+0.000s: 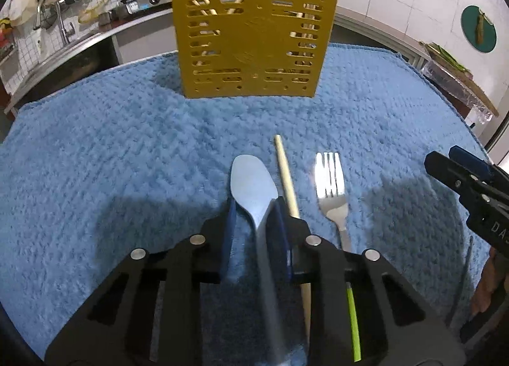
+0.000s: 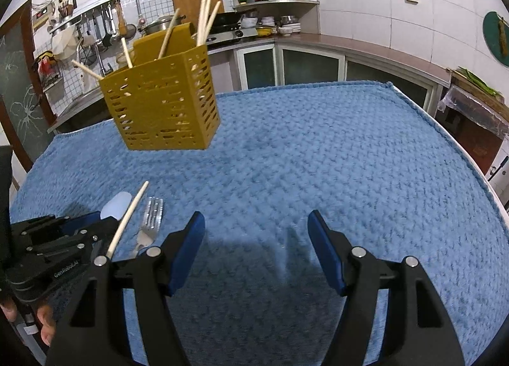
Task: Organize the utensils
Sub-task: 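Grasp the light blue spoon with the left gripper while the right gripper grasps the green-handled fork, then raise the held spoon and fork above the yellow holder's opening, then open both grippers to drop the spoon and fork into the yellow holder, then lower the open left gripper toward the last wooden chopstick on the towel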
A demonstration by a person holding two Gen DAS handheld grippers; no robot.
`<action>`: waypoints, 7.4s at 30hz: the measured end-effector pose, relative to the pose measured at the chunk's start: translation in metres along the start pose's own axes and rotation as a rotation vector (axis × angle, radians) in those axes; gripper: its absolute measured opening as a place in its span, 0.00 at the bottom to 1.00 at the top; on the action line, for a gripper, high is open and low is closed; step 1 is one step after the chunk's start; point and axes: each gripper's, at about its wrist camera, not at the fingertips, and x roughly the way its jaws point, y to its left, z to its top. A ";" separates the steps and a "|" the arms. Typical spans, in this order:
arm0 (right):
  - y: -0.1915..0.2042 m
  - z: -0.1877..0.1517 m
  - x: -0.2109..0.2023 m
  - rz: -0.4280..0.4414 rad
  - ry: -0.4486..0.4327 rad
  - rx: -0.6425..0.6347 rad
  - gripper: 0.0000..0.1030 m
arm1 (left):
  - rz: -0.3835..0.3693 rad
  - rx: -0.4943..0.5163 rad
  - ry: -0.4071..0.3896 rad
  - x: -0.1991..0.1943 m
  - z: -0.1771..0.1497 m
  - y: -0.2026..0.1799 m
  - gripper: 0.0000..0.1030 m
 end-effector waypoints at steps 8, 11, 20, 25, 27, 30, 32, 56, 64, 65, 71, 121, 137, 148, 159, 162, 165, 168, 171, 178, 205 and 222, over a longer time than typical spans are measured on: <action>0.030 -0.001 0.006 0.012 0.042 -0.022 0.60 | 0.070 -0.012 -0.011 -0.012 -0.003 0.027 0.05; 0.048 -0.004 0.010 0.019 0.068 -0.043 0.58 | 0.071 -0.044 -0.005 -0.014 -0.004 0.044 0.05; 0.084 -0.016 0.028 0.045 0.181 -0.044 0.48 | 0.059 -0.061 -0.001 -0.013 -0.006 0.057 0.06; 0.095 -0.018 0.036 0.009 0.209 -0.055 0.39 | 0.035 -0.089 0.010 -0.010 -0.006 0.063 0.07; 0.103 -0.017 0.039 0.005 0.215 -0.083 0.26 | 0.032 -0.093 0.023 -0.007 -0.007 0.064 0.08; 0.105 -0.014 0.039 -0.003 0.228 -0.114 0.18 | 0.037 -0.097 0.029 -0.005 -0.007 0.063 0.09; 0.100 -0.011 0.040 0.013 0.242 -0.103 0.15 | 0.039 -0.101 0.034 -0.004 -0.006 0.063 0.09; 0.070 0.005 0.042 0.117 0.303 -0.056 0.05 | 0.054 -0.118 0.064 -0.002 0.001 0.056 0.07; 0.071 0.001 0.050 0.117 0.325 -0.051 0.05 | 0.058 -0.112 0.075 0.000 0.002 0.055 0.07; 0.070 0.002 0.050 0.116 0.323 -0.046 0.04 | 0.054 -0.112 0.076 0.000 0.003 0.056 0.07; 0.059 0.008 0.046 0.130 0.295 -0.004 0.02 | 0.027 -0.125 0.070 -0.001 0.005 0.061 0.06; 0.033 0.180 -0.061 0.158 -0.443 -0.060 0.02 | 0.109 0.027 -0.678 -0.133 0.160 0.035 0.03; 0.055 0.206 0.002 0.183 -0.635 -0.043 0.02 | 0.120 -0.015 -0.799 -0.049 0.206 0.048 0.03; 0.072 0.179 0.044 0.165 -0.565 -0.155 0.02 | 0.127 0.037 -0.742 -0.009 0.187 0.048 0.03; 0.071 0.152 0.057 0.178 -0.456 -0.186 0.02 | 0.107 0.065 -0.602 -0.009 0.174 0.042 0.03; 0.070 0.146 0.059 0.187 -0.420 -0.179 0.02 | 0.095 0.062 -0.561 -0.014 0.171 0.043 0.04; 0.069 0.144 0.060 0.210 -0.359 -0.168 0.05 | 0.089 0.057 -0.528 -0.020 0.168 0.043 0.11; 0.066 0.144 0.056 0.211 -0.322 -0.157 0.06 | 0.074 0.050 -0.490 -0.030 0.165 0.043 0.27; 0.061 0.146 0.044 0.224 -0.296 -0.140 0.06 | 0.098 0.046 -0.499 -0.047 0.160 0.040 0.53; 0.049 0.152 0.002 0.224 -0.328 -0.090 0.53 | 0.067 -0.035 -0.511 -0.086 0.147 0.054 0.72; -0.019 0.046 -0.049 -0.062 -0.114 0.015 0.58 | 0.074 -0.101 -0.302 -0.096 0.024 0.069 0.95; -0.051 -0.004 -0.031 -0.207 0.053 0.070 0.58 | 0.043 -0.065 -0.183 -0.066 -0.004 0.055 0.95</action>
